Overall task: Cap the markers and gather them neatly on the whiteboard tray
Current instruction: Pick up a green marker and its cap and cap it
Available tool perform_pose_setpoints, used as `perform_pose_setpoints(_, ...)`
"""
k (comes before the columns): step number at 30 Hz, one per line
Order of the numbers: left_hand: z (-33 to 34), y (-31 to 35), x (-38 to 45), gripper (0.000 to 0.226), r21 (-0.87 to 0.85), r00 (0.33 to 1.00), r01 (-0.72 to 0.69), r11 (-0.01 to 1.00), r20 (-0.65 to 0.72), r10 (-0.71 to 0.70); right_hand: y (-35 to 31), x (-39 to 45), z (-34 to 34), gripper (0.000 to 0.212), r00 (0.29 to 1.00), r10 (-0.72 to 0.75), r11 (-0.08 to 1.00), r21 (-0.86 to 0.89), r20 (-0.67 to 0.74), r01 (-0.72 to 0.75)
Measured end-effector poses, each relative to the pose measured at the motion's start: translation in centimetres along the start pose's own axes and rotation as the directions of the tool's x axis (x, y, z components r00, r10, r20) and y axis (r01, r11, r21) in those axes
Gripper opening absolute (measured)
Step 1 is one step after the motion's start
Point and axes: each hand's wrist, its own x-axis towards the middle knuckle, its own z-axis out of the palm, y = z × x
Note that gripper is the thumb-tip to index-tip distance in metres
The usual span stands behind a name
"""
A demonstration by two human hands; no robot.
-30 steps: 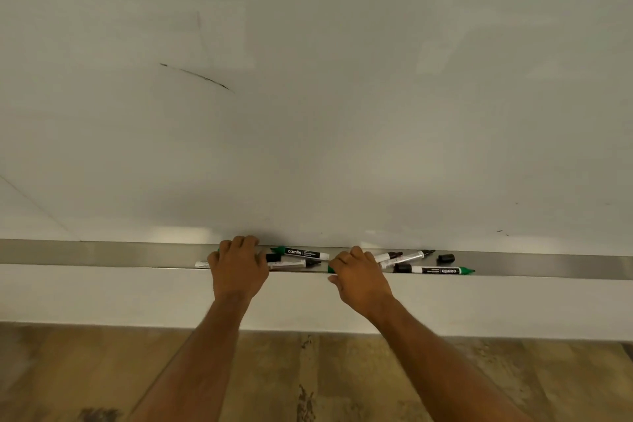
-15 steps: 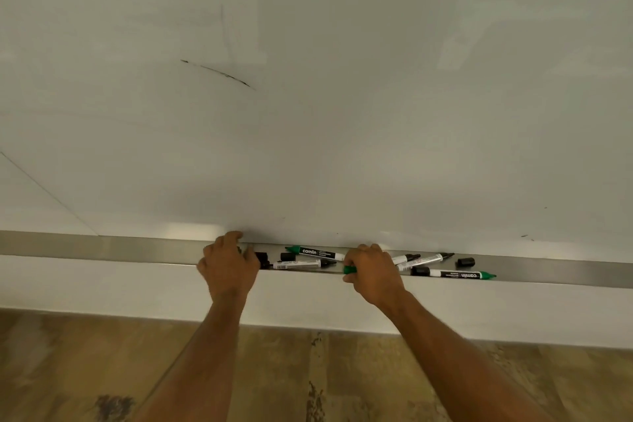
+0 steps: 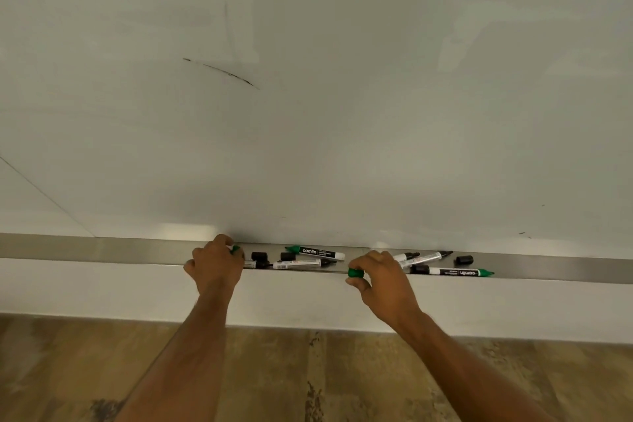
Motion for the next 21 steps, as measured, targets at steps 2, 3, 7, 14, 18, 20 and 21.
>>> perform_pose_setpoints(2,0.0,0.2,-0.4,0.019,-0.009,0.995,-0.080,0.997,-0.054,0.079,0.3,-0.6,-0.3,0.016,0.999,0.022,1.000,0.021,-0.032,-0.021)
perform_pose_setpoints(3,0.1,0.5,-0.7,0.019,-0.012,0.985,-0.151,0.989,-0.090,0.149,0.5,-0.9,-0.4,0.016,0.998,0.039,0.999,0.039,-0.048,-0.038)
perform_pose_setpoints(7,1.1,3.3,-2.8,0.017,-0.048,0.824,-0.562,0.826,-0.119,0.554,1.3,-1.8,-0.8,0.020,0.988,0.130,0.987,0.103,-0.079,-0.121)
perform_pose_setpoints(14,3.2,8.8,-4.8,0.023,0.026,0.537,-0.840,0.542,0.179,0.824,1.8,-2.8,-1.9,0.024,0.978,0.163,0.982,0.114,-0.130,-0.148)
perform_pose_setpoints(18,2.7,10.6,-4.6,0.023,0.193,0.482,-0.876,0.442,0.388,0.786,2.2,-3.5,-2.6,0.025,0.977,0.169,0.984,0.080,-0.129,-0.160)
perform_pose_setpoints(20,2.5,11.3,-4.5,0.021,0.227,0.460,-0.888,0.400,0.441,0.771,2.4,-3.9,-2.7,0.026,0.974,0.185,0.981,0.083,-0.133,-0.176)
perform_pose_setpoints(21,2.4,11.6,-4.5,0.022,0.242,0.447,-0.895,0.375,0.461,0.767,2.5,-4.0,-2.8,0.027,0.972,0.196,0.979,0.088,-0.131,-0.186)
